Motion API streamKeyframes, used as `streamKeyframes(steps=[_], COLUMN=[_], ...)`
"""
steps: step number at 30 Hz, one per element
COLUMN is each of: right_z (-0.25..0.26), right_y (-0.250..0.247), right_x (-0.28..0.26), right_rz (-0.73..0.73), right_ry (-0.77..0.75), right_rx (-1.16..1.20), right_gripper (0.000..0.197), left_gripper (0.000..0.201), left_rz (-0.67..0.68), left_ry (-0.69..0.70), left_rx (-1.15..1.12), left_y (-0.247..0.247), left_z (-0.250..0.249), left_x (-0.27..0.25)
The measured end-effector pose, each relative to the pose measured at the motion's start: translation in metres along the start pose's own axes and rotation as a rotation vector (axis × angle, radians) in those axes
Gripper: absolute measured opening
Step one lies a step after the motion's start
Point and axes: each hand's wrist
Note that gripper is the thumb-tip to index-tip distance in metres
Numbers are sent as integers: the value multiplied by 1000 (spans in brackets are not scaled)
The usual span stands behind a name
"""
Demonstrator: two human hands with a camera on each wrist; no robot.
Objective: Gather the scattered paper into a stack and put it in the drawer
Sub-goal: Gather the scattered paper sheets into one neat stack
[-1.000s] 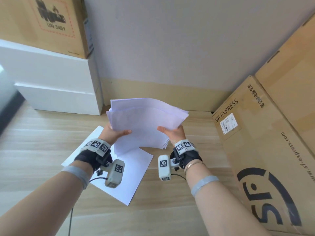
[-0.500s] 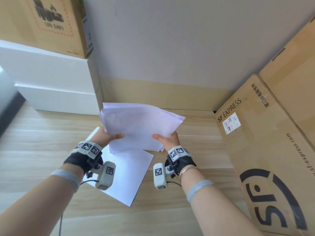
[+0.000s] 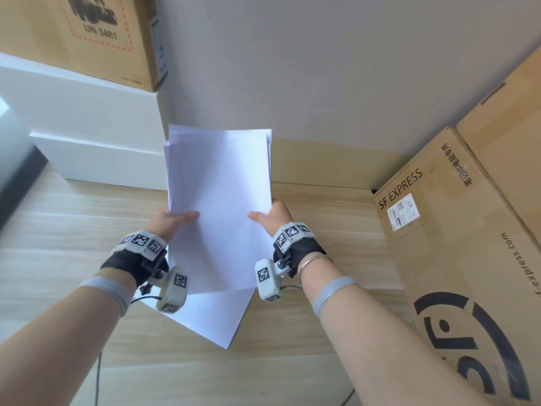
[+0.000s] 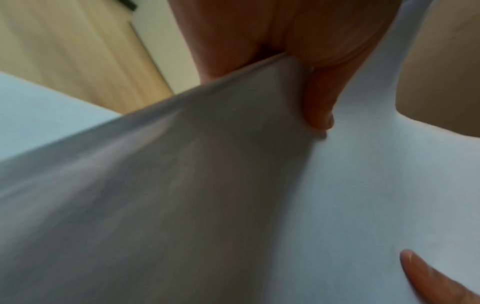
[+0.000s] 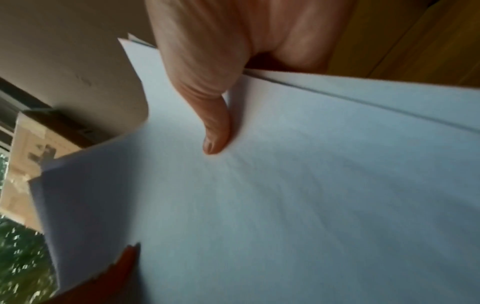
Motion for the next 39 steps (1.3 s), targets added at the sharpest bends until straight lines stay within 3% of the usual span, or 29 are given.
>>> streamKeyframes(steps=[3,7,10,12,16,22,25,27,28,30,31,36,39], right_z=[2,-9,-28,-40,-53,-57,-58,-60,-63,-77,-84,-106,-114], right_y=[21,59,76,87,107,115,109,101,97,91,85,30,-7], right_x=[0,2,7,12,9,12,10,8,6,7,8,9,9], right_rz=[112,159,201,217,199,224,240,258,242,165,111,-132,-234], right_ry=[-77,-85,-64,-70,-16,30,63,67,49,27,46,133,170], right_rx=[-64,-151,-285,-473,-721,-710,-643,-692,-697,-642,-559,-306,-237], right_gripper=[41,39,33,42,83,96,73,26,12,39,43,15,23], left_gripper=[26,42,40,38,28,39,42,43,43,44,44,45,51], left_rz=[-84,-187,-232,-260,-315,-348,-339,-325,-316,-285,-274,-262,-226], left_ry=[-80,-159,-189,-213,-265,-303,-314,-320,-325,-338,-340,-364,-381], left_rx=[25,18,9,-2,-40,-44,-31,-33,-38,-40,-35,3,35], left_y=[-19,-58,-88,-102,-123,-124,-117,-113,-112,-106,-104,-92,-84], left_z=[26,62,85,95,114,125,125,124,125,126,127,134,138], left_x=[-3,-5,-8,-15,-26,-34,-35,-33,-31,-28,-27,-15,-6])
Point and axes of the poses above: each hand's wrist, its own x-axis towards the middle knuckle, its own y-axis out of the palm, z = x × y, and after that the axes turned 9 degrees about -x, right-handed
